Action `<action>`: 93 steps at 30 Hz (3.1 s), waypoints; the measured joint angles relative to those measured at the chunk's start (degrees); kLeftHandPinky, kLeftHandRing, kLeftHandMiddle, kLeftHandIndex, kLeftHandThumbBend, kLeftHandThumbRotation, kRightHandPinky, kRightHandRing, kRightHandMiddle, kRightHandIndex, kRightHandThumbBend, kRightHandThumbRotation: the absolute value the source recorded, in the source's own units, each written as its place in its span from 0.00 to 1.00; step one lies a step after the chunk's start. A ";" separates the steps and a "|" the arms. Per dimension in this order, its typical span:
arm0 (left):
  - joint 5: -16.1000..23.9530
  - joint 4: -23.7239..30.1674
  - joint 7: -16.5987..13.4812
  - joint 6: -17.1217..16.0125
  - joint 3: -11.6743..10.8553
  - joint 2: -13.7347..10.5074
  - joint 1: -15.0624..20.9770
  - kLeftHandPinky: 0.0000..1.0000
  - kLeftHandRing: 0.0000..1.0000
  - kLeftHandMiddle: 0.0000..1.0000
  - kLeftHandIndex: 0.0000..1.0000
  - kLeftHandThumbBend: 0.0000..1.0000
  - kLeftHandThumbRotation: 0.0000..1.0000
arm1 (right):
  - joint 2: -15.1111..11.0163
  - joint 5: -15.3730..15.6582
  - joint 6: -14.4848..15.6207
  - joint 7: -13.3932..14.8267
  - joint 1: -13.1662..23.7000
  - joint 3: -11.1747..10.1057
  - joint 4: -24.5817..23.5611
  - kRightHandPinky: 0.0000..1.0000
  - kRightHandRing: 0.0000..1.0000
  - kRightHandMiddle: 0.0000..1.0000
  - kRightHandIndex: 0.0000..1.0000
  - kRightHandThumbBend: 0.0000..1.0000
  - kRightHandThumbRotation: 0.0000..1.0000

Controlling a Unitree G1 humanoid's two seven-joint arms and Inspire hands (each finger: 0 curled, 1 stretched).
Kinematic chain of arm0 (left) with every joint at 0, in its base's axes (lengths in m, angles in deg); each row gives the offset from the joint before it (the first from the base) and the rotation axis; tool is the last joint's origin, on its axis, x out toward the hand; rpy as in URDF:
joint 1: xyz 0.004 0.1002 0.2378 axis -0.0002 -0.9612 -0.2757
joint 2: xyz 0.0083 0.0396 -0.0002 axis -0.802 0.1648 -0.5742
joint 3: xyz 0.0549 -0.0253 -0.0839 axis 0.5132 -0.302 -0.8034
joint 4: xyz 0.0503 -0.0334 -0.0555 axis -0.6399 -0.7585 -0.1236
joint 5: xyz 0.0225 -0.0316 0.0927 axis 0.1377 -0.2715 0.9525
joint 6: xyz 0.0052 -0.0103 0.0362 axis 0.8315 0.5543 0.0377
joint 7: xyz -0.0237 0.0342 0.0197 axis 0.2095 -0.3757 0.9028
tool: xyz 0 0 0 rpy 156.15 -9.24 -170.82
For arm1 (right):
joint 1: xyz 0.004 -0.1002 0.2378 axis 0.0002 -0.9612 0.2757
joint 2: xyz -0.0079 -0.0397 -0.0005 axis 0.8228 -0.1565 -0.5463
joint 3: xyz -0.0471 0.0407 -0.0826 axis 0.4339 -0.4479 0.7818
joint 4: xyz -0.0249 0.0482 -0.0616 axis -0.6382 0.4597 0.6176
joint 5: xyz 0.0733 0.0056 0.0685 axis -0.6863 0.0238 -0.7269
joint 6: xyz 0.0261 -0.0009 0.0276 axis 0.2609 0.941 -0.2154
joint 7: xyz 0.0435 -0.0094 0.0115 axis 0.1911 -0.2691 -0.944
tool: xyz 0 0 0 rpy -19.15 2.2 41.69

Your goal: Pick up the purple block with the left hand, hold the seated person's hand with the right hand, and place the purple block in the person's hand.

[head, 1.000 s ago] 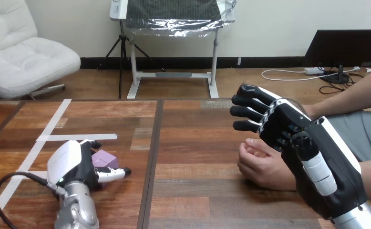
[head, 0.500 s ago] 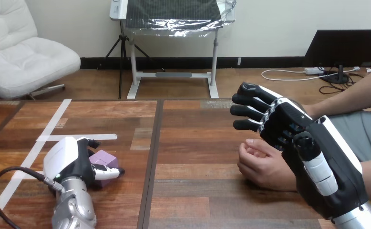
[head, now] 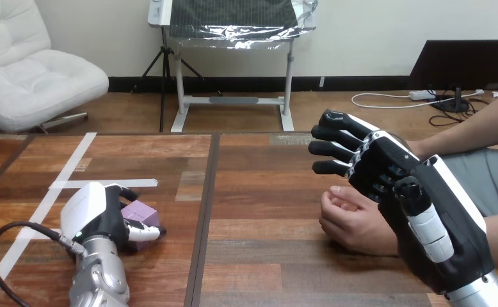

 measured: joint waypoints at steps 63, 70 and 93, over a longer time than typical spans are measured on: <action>-2.41 11.69 -1.59 -3.93 -0.29 0.45 -7.41 0.23 0.30 0.39 0.46 0.75 0.00 | 0.32 -0.98 -0.02 1.25 0.00 -0.02 -0.10 0.75 0.80 0.82 0.82 0.85 0.78; -3.03 17.20 -1.56 -3.94 -1.16 1.33 -10.36 0.20 0.27 0.36 0.46 0.75 0.00 | 0.33 -0.73 -0.02 1.72 -0.04 -0.01 -0.09 0.78 0.80 0.81 0.82 0.88 0.79; -4.25 34.63 -1.01 -4.03 -1.58 4.38 -19.78 0.19 0.25 0.35 0.44 0.79 0.00 | -0.40 4.43 -0.02 3.25 -0.04 -0.02 0.66 0.78 0.81 0.82 0.82 0.98 0.84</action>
